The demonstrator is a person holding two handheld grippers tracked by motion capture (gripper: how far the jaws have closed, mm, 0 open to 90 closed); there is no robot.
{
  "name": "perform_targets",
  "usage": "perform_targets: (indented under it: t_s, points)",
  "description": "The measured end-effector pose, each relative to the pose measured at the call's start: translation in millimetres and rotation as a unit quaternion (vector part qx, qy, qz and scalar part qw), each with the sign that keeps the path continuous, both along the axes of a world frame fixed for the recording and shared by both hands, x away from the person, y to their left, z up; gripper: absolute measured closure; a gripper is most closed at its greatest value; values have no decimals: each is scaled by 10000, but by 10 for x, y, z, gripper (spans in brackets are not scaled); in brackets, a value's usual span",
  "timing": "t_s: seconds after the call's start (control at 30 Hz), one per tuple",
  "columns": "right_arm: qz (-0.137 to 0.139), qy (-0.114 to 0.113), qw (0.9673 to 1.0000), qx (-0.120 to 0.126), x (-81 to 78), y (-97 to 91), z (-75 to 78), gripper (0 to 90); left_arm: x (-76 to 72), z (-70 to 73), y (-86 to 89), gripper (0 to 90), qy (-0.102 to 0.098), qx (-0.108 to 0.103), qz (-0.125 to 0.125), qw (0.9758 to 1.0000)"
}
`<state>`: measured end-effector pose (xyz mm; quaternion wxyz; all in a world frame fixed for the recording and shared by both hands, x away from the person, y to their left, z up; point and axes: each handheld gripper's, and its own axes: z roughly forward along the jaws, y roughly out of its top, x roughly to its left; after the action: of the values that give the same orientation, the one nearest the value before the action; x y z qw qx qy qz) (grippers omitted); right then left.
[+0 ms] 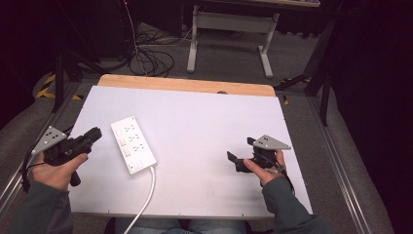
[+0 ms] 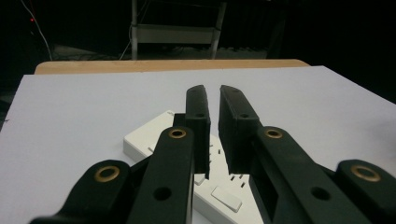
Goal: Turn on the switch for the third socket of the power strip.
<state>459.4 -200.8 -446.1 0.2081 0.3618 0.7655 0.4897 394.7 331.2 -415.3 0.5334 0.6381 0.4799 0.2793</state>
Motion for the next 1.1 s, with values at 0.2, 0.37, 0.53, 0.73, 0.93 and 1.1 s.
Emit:
perform_targets:
  t_s: [0.2, 0.37, 0.53, 0.73, 0.93, 1.1]
  points:
    - [6, -3, 10000, -3, -4, 4, 2, 57, -26, -7, 15, 726, -14, -9, -27, 10000]
    - [-5, 8, 10000, 20, -4, 4, 2, 57, -32, -11, 19, 644, -53, -31, -37, 10000]
    - [6, 15, 10000, 2, -7, 9, 0, 57, -31, -22, 29, 570, -23, -38, -63, 10000]
    - [-17, 19, 10000, 20, -6, 3, 2, 58, -44, -21, 45, 498, -54, -74, 2, 10000]
    - [-10, 25, 10000, 16, -7, 8, 0, 57, -55, -21, 66, 419, -47, -80, 70, 9999]
    - [-9, 34, 10000, 9, -5, 7, -2, 58, -44, -26, 73, 388, 36, -172, 109, 9998]
